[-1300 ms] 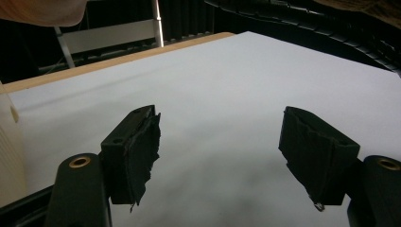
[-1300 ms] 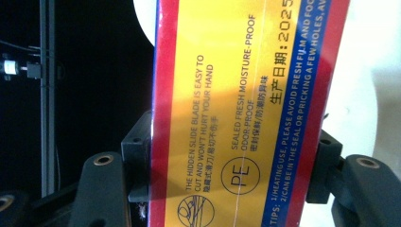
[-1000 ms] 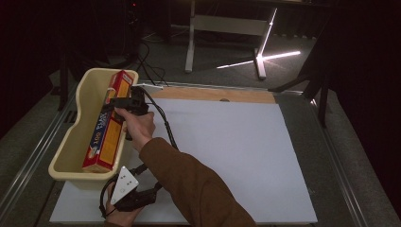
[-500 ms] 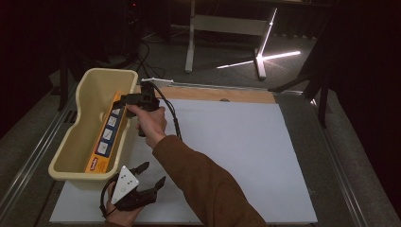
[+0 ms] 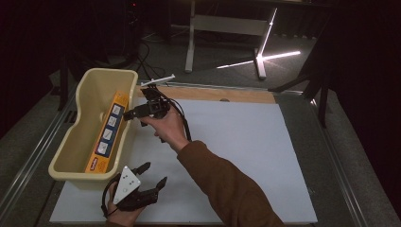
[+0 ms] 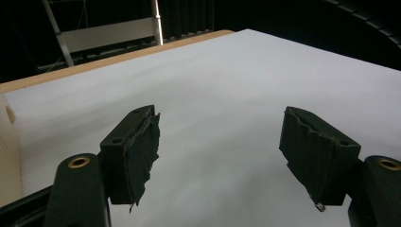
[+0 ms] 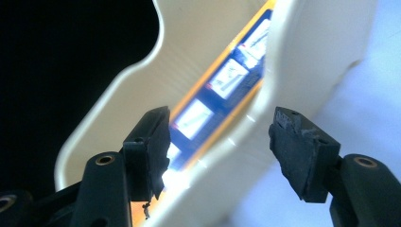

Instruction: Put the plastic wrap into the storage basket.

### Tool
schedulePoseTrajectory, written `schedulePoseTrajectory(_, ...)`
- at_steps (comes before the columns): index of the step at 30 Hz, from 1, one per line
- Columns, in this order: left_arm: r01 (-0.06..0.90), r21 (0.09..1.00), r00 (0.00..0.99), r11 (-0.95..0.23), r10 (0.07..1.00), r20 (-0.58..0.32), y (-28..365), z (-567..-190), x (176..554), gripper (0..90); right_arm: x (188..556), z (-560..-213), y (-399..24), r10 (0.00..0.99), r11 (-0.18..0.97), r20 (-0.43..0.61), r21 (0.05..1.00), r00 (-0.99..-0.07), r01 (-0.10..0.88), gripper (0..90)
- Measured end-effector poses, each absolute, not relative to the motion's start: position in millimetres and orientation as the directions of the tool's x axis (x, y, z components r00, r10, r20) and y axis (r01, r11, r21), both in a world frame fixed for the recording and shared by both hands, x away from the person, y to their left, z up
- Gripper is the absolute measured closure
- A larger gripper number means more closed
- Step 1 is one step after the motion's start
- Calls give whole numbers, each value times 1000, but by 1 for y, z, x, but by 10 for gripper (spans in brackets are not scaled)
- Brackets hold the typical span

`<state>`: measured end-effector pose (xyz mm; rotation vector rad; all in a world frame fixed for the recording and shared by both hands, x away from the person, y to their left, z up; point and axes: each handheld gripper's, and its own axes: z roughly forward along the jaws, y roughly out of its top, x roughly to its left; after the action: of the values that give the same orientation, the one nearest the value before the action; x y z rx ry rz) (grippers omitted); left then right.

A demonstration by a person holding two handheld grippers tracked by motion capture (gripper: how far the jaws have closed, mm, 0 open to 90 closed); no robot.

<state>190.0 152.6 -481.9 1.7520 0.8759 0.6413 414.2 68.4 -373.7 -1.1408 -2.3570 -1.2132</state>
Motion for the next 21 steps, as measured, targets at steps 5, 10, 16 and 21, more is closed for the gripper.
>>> schedulePoseTrajectory(5,257,945,591,-204,806,13,152,-482,190,288,403,-373,43,504,401,461,625,-730,670,371)
schedulePoseTrajectory(10,258,943,593,-211,805,18,151,-482,190,289,393,-377,9,538,428,321,693,-779,580,377)
schedulePoseTrajectory(16,260,940,595,-219,804,23,148,-483,191,289,370,-392,-21,577,532,57,731,-815,428,380)
schedulePoseTrajectory(21,264,939,594,-221,804,22,147,-484,192,289,355,-409,-50,582,582,-79,736,-809,347,381)
